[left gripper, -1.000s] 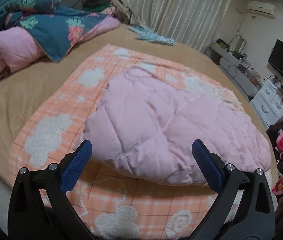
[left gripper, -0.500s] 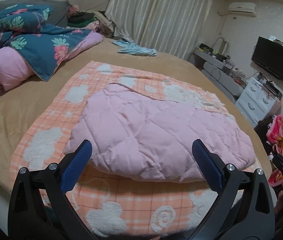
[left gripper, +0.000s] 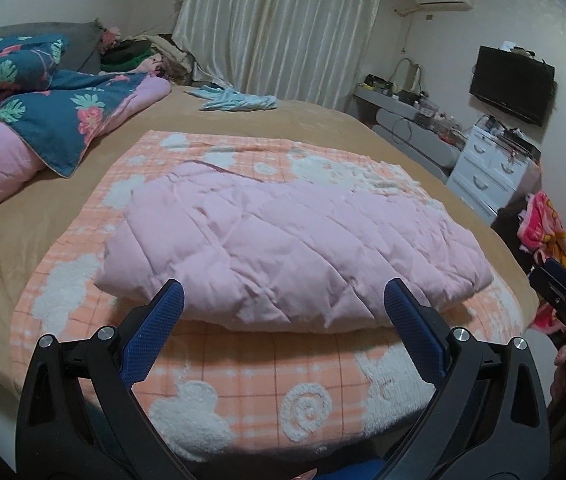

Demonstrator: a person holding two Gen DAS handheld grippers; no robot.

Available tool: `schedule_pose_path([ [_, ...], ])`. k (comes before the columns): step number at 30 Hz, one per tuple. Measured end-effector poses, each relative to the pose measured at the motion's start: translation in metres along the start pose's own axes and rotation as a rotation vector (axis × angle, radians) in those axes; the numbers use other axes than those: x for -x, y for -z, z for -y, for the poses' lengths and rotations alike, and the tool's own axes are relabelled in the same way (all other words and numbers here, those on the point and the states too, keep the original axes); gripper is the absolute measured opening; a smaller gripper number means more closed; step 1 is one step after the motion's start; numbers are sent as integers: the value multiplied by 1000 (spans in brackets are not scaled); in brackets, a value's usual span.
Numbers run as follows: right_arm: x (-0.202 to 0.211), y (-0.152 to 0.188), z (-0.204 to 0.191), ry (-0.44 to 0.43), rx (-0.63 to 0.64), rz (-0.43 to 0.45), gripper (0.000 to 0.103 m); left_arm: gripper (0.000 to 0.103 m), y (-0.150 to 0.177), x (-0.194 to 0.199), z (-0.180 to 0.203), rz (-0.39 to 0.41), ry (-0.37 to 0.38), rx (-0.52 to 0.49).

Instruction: Fold large clothes

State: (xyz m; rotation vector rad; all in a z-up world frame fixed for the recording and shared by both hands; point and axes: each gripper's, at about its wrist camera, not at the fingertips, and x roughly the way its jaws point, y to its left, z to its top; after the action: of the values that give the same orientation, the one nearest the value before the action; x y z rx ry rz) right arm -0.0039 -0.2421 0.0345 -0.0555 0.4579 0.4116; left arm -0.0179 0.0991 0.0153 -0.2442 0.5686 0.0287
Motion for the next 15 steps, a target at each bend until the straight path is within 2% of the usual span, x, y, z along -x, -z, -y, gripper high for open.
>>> schedule_pose_path([
  [10,-34,37,-14,4,11,-138,99,94,31,-23,13,-76,26,-43],
  [15,-46,46,-21,-17,0,-164,99,94,36,-31,13,-97,21,-47],
])
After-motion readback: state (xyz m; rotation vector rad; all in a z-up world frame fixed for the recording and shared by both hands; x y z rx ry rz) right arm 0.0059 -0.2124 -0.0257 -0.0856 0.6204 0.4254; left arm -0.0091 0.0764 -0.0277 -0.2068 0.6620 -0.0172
